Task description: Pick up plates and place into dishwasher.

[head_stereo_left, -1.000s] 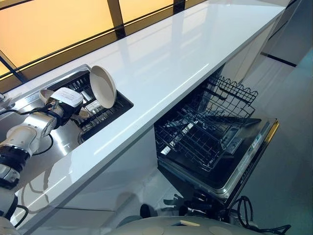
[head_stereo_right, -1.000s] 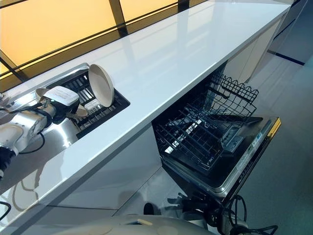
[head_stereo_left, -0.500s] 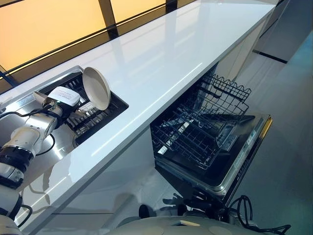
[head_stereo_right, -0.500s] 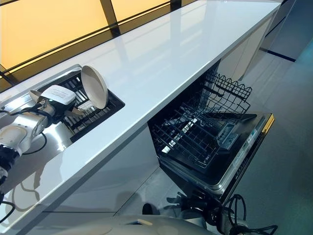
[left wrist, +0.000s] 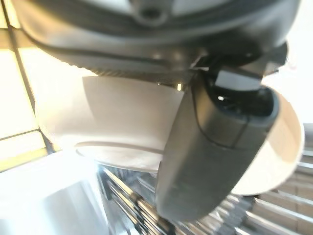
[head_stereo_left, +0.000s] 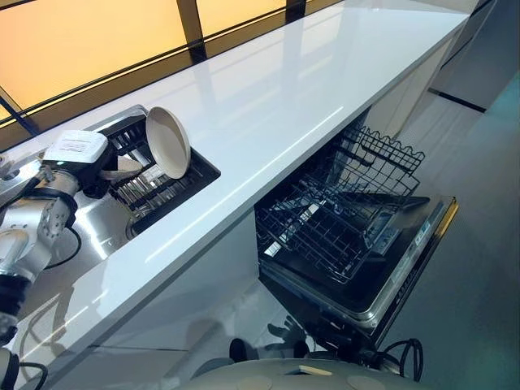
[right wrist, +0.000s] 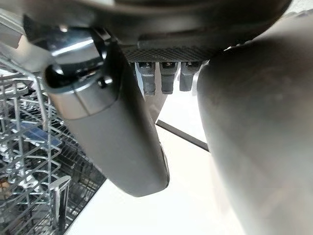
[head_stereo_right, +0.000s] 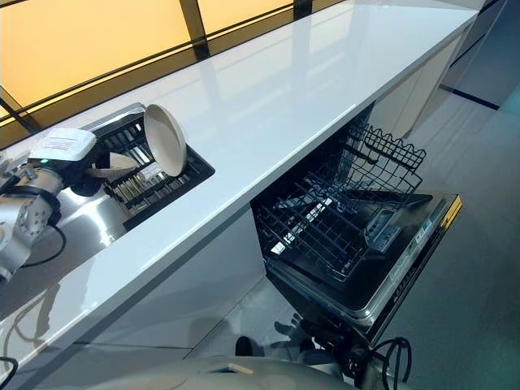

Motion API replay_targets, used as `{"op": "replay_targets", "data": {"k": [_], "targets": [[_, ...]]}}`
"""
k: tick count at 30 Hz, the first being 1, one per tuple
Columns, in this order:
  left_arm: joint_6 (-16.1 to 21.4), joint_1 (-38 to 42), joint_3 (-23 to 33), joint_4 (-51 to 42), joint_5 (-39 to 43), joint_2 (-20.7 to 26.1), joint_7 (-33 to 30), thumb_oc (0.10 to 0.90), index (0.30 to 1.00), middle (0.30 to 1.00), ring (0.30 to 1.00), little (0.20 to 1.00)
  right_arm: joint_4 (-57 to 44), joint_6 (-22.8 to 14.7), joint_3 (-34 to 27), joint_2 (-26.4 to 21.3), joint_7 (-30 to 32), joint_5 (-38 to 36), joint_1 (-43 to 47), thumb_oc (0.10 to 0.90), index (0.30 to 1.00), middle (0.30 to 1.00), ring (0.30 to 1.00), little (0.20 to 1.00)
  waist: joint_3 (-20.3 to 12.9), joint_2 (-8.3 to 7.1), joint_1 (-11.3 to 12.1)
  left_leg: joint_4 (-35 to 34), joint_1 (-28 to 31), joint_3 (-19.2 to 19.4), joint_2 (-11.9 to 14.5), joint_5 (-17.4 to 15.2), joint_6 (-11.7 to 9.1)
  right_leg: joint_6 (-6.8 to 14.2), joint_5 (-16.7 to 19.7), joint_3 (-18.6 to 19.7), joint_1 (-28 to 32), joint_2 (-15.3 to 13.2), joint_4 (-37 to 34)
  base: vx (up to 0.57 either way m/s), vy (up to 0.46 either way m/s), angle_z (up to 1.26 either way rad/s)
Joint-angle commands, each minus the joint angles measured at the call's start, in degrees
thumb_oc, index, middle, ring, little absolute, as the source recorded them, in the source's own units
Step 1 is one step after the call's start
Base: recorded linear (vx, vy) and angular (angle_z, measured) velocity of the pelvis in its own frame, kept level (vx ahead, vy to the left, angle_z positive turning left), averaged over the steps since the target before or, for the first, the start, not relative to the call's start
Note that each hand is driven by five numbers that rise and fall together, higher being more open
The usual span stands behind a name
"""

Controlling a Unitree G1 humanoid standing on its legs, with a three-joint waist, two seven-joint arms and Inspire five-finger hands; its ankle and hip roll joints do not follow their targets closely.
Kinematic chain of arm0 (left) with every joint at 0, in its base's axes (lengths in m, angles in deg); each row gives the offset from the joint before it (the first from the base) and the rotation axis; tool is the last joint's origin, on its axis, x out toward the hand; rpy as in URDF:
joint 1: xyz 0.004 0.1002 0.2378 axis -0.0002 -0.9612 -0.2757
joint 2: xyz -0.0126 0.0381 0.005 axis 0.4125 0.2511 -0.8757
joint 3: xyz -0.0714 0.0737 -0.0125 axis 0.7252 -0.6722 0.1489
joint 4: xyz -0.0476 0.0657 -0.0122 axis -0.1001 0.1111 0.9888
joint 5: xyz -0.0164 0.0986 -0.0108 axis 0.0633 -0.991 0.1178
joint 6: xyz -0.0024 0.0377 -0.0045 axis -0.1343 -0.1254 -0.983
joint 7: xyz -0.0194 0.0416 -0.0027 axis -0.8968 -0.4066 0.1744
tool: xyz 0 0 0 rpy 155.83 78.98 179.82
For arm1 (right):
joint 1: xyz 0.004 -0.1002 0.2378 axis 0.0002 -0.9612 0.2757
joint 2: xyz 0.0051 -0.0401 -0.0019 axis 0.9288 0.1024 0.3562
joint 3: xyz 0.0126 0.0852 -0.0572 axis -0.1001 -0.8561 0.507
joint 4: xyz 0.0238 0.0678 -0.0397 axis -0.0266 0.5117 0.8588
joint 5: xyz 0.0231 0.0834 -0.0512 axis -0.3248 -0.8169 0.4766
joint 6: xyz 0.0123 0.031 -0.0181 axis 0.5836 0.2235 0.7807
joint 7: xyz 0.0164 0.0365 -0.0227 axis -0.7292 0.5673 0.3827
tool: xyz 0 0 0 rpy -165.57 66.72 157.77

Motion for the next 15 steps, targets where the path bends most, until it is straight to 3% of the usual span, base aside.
{"op": "replay_targets", "data": {"k": [1,6,9,15], "targets": [[-0.3,3.9,10.6,-3.4,1.1,7.8,-8.1,0.100,0.300,0.300,0.300,0.200,-11.8,-5.8,-1.5,0.9,-0.6,-2.2,4.4,0.800,0.900,0.900,0.900,0.900,-1.6,2.43,-0.2,0.4,3.3,0.1,-4.7,-8.6,3.3,2.4,-1.3,-1.3,-1.9,3.2,2.8,-0.05,0.003,-0.02],[0.1,0.5,13.5,-6.8,0.8,7.5,-9.5,0.100,0.300,0.300,0.300,0.200,-18.3,-6.1,0.2,0.3,0.3,5.2,3.4,0.800,0.900,0.900,0.900,0.900,-1.8,2.42,-0.2,0.4,3.0,0.0,-4.9,-8.6,3.3,2.9,-0.9,-1.7,-2.2,2.6,2.5,-0.04,0.002,0.04],[-0.1,-1.7,15.2,-8.7,1.6,7.4,-10.8,0.100,0.300,0.300,0.300,0.200,-27.2,-6.0,1.7,-1.2,-1.2,8.9,2.6,0.800,0.900,0.900,0.900,0.900,-1.6,2.33,-0.4,0.4,2.7,0.0,-5.1,-8.5,3.4,3.4,-0.4,-1.8,-2.7,2.1,2.5,-0.04,0.005,0.11],[0.1,-4.9,16.6,-9.9,2.7,6.4,-15.2,0.100,0.300,0.300,0.300,0.200,-42.8,-6.7,1.6,-5.0,-3.1,7.2,2.8,0.800,0.900,0.900,0.900,0.900,-0.9,2.43,-1.0,0.4,2.3,0.9,-5.2,-8.4,3.5,4.0,-0.3,-2.0,-4.0,1.4,3.7,-0.05,0.027,-0.02]]}}
